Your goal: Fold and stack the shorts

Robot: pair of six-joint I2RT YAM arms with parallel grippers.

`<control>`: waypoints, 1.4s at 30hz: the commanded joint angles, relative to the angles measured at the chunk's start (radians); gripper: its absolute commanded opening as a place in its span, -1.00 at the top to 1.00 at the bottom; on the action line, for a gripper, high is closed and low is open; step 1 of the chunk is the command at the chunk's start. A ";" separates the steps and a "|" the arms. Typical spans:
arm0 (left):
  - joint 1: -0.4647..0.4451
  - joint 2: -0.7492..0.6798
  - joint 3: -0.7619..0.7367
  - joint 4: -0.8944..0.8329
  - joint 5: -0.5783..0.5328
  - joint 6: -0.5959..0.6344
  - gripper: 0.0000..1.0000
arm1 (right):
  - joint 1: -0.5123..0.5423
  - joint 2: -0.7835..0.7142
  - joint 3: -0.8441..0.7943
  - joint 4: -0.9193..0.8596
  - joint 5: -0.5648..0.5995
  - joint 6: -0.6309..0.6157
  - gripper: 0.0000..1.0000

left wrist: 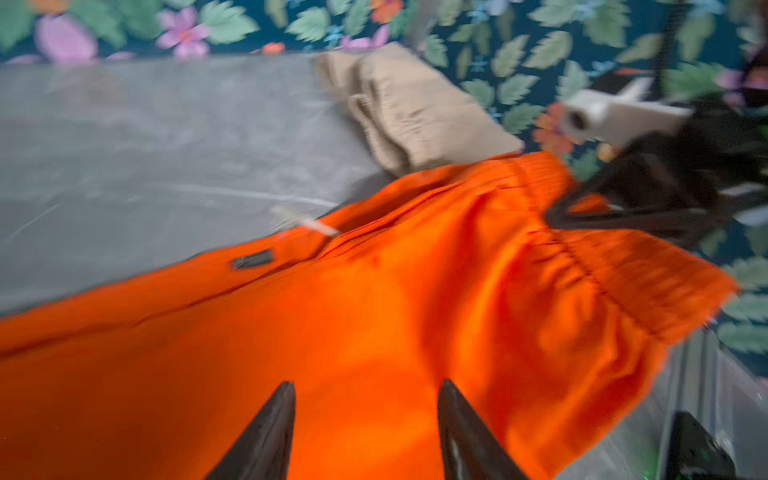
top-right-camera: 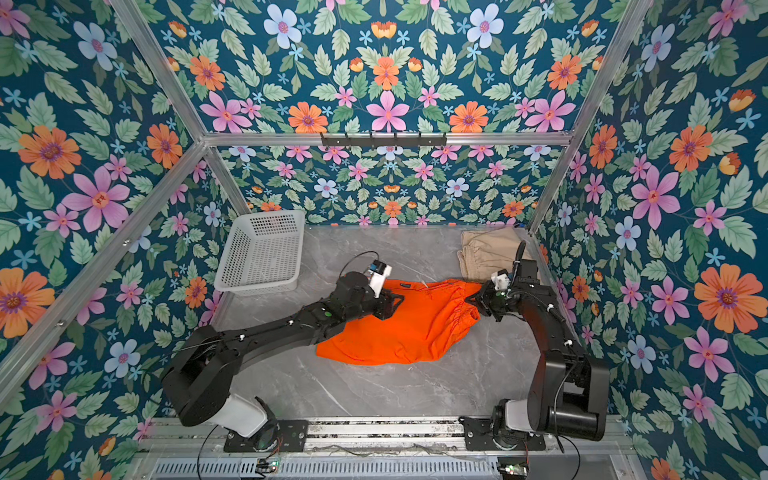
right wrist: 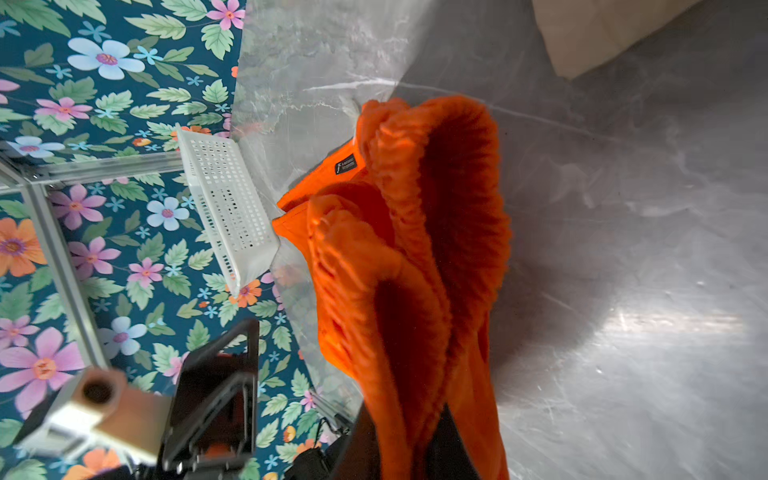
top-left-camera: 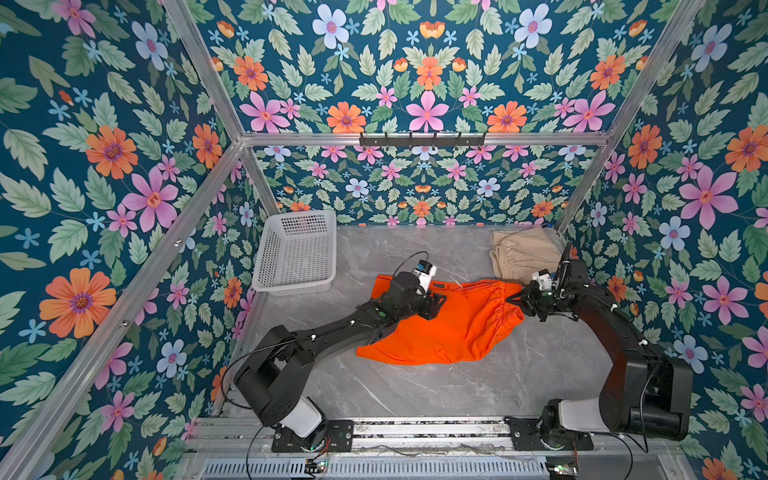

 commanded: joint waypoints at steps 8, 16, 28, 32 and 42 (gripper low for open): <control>0.276 -0.158 -0.219 -0.204 0.119 -0.227 -0.10 | 0.116 0.008 0.249 -0.269 0.236 -0.171 0.78; 0.333 -0.083 -0.283 -0.108 0.177 -0.240 -0.03 | 0.239 0.067 0.430 -0.346 0.377 -0.179 0.79; 0.332 0.086 -0.257 -0.024 0.200 -0.230 0.41 | 0.340 0.143 0.576 -0.377 0.481 -0.185 0.82; 0.331 0.100 -0.244 -0.022 0.187 -0.228 0.52 | 0.411 0.170 0.617 -0.385 0.573 -0.181 0.82; 0.315 0.111 -0.250 -0.024 0.166 -0.225 0.58 | 0.707 0.345 0.762 -0.405 0.810 -0.088 0.83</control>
